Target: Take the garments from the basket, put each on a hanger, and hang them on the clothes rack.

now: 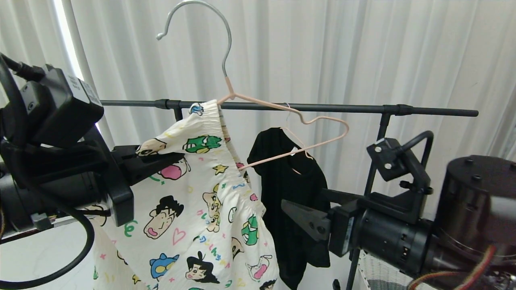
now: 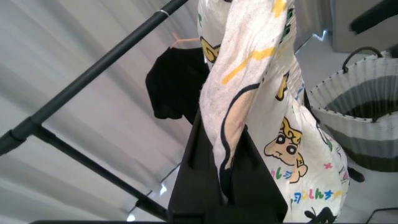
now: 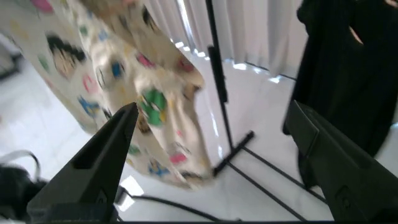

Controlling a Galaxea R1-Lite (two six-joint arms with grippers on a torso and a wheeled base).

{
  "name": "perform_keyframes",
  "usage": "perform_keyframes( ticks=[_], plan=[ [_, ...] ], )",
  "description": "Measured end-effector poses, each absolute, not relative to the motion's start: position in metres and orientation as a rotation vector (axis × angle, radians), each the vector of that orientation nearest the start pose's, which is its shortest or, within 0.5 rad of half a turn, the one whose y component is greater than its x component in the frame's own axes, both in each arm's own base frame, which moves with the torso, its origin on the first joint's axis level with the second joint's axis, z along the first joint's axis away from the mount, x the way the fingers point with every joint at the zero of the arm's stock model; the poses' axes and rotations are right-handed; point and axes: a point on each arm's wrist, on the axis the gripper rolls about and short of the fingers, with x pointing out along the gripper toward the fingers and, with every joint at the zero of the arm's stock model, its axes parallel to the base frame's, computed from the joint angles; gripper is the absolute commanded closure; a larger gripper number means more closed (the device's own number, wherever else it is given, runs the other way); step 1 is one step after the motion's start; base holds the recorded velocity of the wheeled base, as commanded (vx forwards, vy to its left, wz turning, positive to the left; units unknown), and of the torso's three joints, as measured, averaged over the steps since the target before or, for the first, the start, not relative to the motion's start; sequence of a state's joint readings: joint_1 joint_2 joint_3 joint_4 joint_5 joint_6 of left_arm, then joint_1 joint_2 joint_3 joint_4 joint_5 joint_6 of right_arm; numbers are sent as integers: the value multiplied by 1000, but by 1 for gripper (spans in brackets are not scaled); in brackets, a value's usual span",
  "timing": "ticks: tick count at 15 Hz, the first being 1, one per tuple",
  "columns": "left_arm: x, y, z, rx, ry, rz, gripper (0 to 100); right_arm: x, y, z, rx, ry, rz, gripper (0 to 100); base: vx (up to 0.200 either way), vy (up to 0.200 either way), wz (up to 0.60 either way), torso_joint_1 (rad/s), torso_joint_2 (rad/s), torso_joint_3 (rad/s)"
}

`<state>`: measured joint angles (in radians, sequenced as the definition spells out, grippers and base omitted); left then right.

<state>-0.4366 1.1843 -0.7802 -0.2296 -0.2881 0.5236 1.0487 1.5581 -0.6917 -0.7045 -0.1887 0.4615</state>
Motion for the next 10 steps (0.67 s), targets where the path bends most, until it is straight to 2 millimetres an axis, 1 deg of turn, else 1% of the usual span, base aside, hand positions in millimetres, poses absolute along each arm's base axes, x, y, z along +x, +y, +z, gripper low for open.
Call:
perform_keyframes(
  ticks=[2,4,8,10],
  plan=[
    [158,-85,261,514,-21,-775,100,143,245,199,344,337,814,0,0,0,0,0,0,0],
    [153,-92,262,518,-35,-821,100,138,261,198,365,359,851,0,0,0,0,0,0,0],
    [151,-97,264,519,-52,-842,100,122,277,187,340,407,908,0,0,0,0,0,0,0],
    [152,-97,268,516,-65,-839,100,119,280,182,328,422,914,0,0,0,0,0,0,0]
  ],
)
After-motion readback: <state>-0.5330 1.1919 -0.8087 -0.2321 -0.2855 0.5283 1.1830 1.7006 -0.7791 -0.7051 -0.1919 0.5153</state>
